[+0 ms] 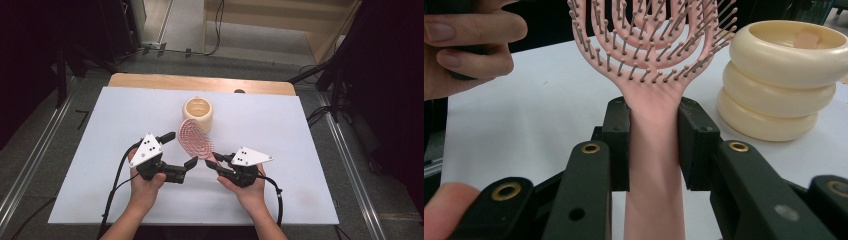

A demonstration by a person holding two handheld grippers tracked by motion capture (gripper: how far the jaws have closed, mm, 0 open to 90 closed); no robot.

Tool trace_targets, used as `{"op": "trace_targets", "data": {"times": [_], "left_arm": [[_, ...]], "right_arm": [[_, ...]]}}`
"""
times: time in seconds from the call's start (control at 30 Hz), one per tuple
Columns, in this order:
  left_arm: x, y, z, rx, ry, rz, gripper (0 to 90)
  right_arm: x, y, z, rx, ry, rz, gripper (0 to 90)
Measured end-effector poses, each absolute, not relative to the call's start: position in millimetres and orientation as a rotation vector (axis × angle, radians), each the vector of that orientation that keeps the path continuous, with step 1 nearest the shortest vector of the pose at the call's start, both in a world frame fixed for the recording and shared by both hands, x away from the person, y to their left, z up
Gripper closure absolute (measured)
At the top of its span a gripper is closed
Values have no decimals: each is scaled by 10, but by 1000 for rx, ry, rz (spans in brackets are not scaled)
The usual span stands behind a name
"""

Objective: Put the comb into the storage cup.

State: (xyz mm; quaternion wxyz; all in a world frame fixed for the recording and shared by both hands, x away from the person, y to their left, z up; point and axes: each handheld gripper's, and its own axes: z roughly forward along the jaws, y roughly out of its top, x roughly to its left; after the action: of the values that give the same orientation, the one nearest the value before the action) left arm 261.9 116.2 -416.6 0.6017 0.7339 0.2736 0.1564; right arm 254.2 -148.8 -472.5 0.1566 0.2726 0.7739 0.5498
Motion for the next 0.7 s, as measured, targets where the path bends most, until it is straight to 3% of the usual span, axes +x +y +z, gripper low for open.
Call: {"op": "trace_targets", "data": {"times": [0.3,0.7], "left_arm": [[2659,1093,-4147,1660,714,338,136],[2684,1016,-4163,1650,745,293,239]], "right_arm": [[2521,-1446,-4731,770,2208,1577,676],[2489,-1385,-4738,740,2210,1574,676]]}}
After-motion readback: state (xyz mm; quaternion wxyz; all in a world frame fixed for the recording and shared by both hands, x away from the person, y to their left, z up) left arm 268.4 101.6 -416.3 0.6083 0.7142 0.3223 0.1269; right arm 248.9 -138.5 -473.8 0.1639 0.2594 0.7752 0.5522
